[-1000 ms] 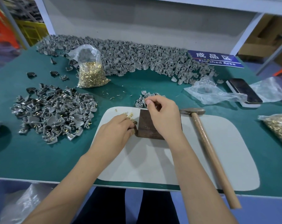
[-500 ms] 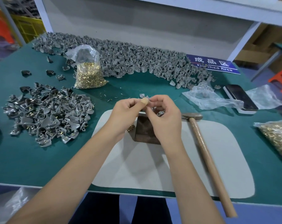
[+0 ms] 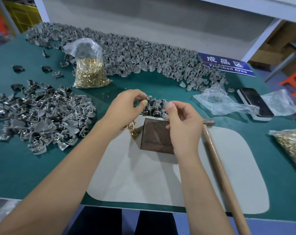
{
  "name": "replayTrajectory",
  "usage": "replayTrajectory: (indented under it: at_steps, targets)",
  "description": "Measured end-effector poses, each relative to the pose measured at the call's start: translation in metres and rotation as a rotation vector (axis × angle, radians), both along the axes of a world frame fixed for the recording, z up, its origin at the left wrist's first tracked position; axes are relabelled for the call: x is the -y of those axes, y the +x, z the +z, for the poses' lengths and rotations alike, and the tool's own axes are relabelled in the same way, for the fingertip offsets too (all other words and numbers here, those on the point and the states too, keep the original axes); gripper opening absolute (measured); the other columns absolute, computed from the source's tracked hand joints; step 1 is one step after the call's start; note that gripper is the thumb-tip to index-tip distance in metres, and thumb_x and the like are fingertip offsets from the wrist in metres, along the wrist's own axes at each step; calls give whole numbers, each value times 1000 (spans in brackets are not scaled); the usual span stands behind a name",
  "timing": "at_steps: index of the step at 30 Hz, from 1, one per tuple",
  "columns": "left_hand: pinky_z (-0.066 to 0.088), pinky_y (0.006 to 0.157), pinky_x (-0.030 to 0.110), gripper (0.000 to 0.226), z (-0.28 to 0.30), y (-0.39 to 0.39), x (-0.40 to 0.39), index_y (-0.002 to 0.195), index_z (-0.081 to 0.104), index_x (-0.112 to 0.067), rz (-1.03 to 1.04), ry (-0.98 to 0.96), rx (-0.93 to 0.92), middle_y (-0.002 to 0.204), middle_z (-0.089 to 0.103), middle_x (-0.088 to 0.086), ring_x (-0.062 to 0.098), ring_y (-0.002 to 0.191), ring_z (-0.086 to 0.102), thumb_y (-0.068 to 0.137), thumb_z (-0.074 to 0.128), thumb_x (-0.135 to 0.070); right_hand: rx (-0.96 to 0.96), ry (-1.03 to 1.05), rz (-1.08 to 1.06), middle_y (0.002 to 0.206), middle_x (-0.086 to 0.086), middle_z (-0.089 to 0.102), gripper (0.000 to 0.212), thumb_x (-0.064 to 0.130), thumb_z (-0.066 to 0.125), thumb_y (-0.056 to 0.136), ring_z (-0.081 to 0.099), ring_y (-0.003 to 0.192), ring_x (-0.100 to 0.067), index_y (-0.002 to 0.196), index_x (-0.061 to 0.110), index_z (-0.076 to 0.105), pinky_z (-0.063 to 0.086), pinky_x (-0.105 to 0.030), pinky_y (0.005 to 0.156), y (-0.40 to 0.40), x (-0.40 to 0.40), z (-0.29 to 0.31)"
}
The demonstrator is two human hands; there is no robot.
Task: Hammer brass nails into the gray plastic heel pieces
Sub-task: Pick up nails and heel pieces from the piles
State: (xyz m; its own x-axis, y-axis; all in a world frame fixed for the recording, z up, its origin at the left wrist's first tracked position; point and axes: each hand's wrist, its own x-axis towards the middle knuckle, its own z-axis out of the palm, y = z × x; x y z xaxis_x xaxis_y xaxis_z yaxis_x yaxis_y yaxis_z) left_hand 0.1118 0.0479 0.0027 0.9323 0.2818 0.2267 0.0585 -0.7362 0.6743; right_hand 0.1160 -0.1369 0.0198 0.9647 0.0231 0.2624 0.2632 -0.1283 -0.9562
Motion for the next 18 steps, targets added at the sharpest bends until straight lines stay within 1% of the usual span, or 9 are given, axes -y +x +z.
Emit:
replayTrajectory:
  at_steps: [3, 6, 8, 11, 13, 15, 16, 18]
  targets:
    - [49, 97, 43, 33, -12, -1, 3, 127, 67, -22, 14, 115, -41, 113, 68, -3, 18, 110, 55, 97, 64, -34, 7, 2, -16, 85, 6, 75, 10, 26, 68, 96, 70, 80, -22, 89, 31, 73, 59, -56, 74, 1, -1, 0]
    - [42, 101, 46, 41, -15, 4, 5, 136, 62, -19, 42, 191, -95, 122, 63, 5, 28, 121, 47, 100, 59, -37, 12, -5, -15, 85, 6, 75, 10, 27, 68, 96, 69, 80, -21, 89, 33, 73, 59, -55, 74, 2, -2, -2]
    - [40, 100, 45, 37, -16, 7, 7, 135, 64, -20, 51, 217, -107, 121, 60, 5, 29, 121, 43, 102, 56, -36, 12, -7, -12, 85, 7, 75, 9, 27, 69, 95, 69, 80, -21, 89, 33, 73, 59, -55, 74, 3, -2, -3]
    - [39, 99, 42, 27, -14, 8, 9, 122, 70, -23, 63, 224, -88, 116, 60, 2, 27, 118, 43, 102, 58, -34, 8, -5, -11, 84, 6, 74, 8, 29, 70, 94, 68, 78, -24, 88, 33, 73, 59, -54, 73, 4, -2, -4]
    - [40, 99, 42, 22, -11, 5, 10, 118, 70, -24, 63, 214, -24, 116, 62, -1, 26, 116, 46, 102, 58, -32, 9, 0, -10, 83, 6, 74, 7, 30, 70, 94, 68, 77, -23, 89, 32, 74, 59, -48, 68, 5, -2, -5]
    - [45, 94, 45, 19, -8, -1, 12, 116, 69, -26, 42, 117, 113, 112, 68, -6, 23, 110, 55, 103, 56, -28, 5, 20, -2, 82, 5, 73, 8, 30, 70, 95, 66, 73, -20, 88, 33, 74, 56, -39, 58, 4, -1, -4]
    - [49, 90, 44, 17, -6, -5, 15, 115, 68, -28, 27, -2, 177, 106, 71, -10, 18, 103, 61, 104, 56, -28, 4, 34, 4, 81, 5, 73, 9, 30, 70, 95, 65, 73, -19, 88, 33, 74, 54, -35, 55, 4, -1, -4]
    - [55, 84, 40, 14, -1, -12, 22, 113, 67, -31, -6, -298, 248, 93, 73, -12, 9, 92, 67, 104, 56, -27, 5, 48, 11, 82, 5, 73, 9, 29, 69, 95, 66, 74, -19, 88, 33, 73, 54, -34, 55, 3, -1, -3]
